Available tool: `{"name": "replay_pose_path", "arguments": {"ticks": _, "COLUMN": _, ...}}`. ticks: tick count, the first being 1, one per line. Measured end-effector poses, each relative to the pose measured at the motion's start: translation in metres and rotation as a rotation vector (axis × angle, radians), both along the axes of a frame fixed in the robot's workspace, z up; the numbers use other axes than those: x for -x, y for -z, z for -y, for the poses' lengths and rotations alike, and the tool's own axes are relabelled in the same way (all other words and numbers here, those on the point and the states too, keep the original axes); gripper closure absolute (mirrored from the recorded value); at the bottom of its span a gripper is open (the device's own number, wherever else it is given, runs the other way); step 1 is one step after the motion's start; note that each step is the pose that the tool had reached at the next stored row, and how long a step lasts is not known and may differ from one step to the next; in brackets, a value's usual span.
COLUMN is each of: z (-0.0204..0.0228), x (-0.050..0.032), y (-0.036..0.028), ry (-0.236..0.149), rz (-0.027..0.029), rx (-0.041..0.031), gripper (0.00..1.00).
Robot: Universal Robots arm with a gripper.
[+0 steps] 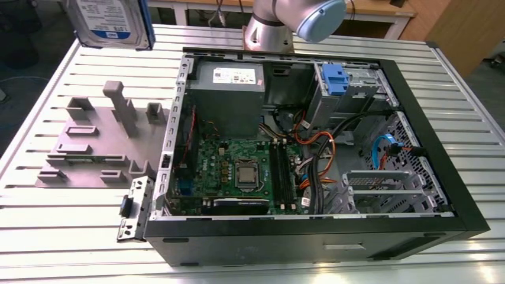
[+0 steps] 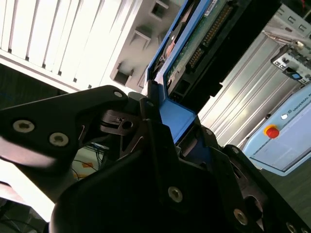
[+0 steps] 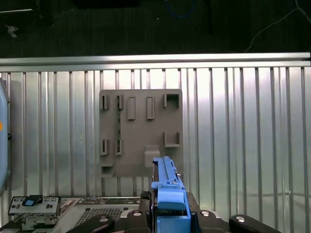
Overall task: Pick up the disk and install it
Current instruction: 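Pick up the disk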
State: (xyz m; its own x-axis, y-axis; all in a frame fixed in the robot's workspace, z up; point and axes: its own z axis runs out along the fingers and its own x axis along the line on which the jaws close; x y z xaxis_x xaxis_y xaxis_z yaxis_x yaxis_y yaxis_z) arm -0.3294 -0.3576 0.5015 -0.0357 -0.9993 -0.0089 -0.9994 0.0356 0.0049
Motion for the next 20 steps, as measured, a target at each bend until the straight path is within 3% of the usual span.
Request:
{"name": "replay_pose_path", "arguments": {"ticks": 3, "z": 0.0003, "x": -0.0096, "y": 0.0012, "ry": 0.000, "rz": 0.0005, "rx": 0.0002, "gripper": 0.64}}
{"name": "replay_pose_path", "arguments": {"ticks": 5, "z": 0.0026, "x": -0.0128, "y": 0.0022, "ry": 0.000, "rz": 0.0007, "rx": 0.0001, "gripper": 0.64}}
{"name": "replay_pose_path", "arguments": {"ticks": 14, "z": 0.0252, "x": -0.0185, "y": 0.0071, "ry": 0.000, "rz": 0.0006, "rx": 0.0004, "gripper": 0.64}}
{"name": "replay_pose_path", "arguments": {"ticks": 20, "z": 0.0274, "x": -0.0428, "y": 0.0085, "ry": 0.000, "rz": 0.0005, "rx": 0.0004, "gripper": 0.64}}
